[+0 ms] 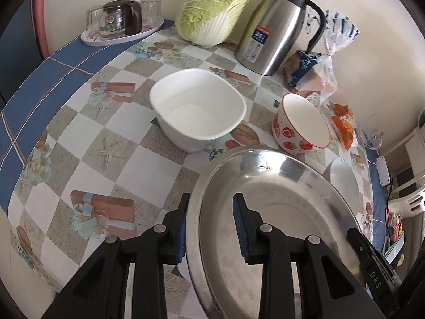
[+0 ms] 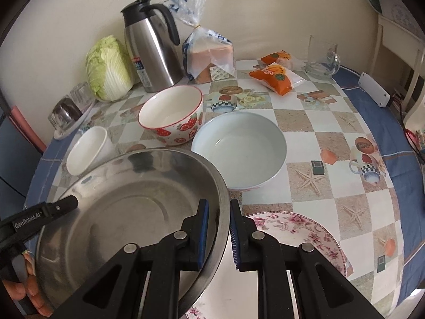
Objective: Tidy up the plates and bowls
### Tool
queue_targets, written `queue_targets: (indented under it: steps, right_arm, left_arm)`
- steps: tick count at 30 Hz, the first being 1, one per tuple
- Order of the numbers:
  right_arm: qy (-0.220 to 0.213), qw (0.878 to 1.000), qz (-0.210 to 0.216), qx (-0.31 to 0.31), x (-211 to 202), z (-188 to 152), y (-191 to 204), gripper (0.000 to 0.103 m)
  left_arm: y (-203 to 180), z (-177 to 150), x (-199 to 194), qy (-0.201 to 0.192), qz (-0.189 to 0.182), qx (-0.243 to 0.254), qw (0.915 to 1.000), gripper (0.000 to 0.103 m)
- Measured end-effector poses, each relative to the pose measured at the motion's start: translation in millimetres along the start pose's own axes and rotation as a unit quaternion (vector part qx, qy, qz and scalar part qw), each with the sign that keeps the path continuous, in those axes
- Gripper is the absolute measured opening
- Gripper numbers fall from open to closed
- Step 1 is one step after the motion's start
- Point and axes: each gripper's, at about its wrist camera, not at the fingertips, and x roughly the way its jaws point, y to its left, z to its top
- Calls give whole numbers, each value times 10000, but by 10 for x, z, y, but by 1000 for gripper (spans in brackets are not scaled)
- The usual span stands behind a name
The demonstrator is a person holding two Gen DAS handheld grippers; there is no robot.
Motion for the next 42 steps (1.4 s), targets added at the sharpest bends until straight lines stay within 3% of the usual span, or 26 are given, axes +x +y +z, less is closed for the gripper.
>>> queue_targets:
  steps: [16,42]
  right_arm:
    - [250,9991,-94,-327,169,-64,193,18]
    - [597,9979,-179,-182,311,-110,118,19]
  left_arm:
    - [173,34,46,111,36,-287,9995,34]
    - [125,-68,352,852,284,-149,9958,44]
